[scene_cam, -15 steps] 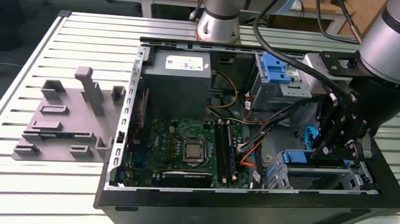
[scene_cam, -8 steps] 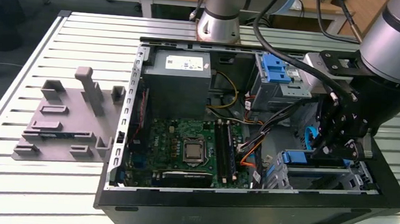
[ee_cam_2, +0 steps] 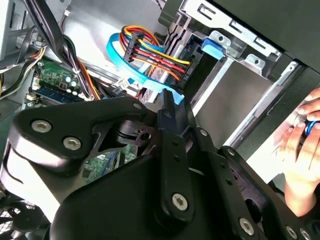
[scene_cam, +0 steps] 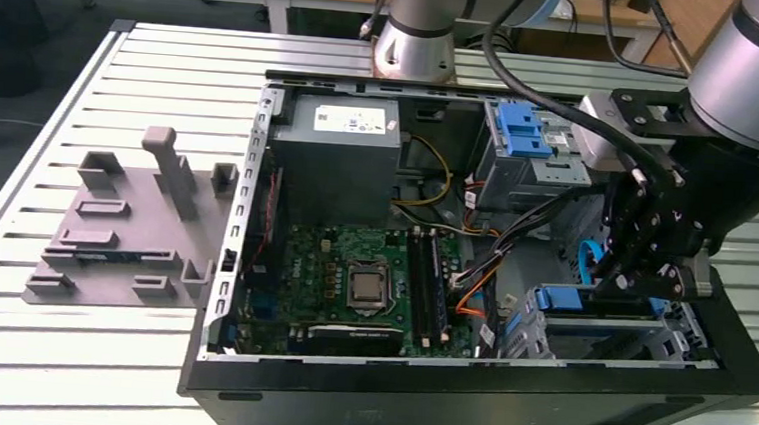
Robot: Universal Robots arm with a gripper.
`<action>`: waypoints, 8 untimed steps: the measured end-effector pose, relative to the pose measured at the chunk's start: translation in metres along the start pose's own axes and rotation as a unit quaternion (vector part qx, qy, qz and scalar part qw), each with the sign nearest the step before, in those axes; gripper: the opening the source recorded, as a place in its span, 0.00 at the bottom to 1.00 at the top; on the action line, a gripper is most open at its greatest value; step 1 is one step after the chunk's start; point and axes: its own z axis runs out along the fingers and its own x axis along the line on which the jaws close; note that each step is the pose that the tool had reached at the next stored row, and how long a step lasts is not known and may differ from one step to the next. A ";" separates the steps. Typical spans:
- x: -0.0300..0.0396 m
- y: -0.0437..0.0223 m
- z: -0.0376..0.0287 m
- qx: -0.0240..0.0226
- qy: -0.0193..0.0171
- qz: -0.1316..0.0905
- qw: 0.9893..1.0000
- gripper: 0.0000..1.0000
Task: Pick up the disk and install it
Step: 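Insert the second disk wire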
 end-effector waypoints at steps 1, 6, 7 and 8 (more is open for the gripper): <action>0.0000 0.0000 -0.0012 0.000 0.000 0.000 1.000 0.23; 0.0002 -0.0002 -0.0043 0.000 0.000 0.000 1.000 0.16; 0.0002 -0.0002 -0.0044 0.000 0.000 0.000 1.000 0.16; 0.0001 -0.0002 -0.0045 0.000 0.000 0.000 1.000 0.11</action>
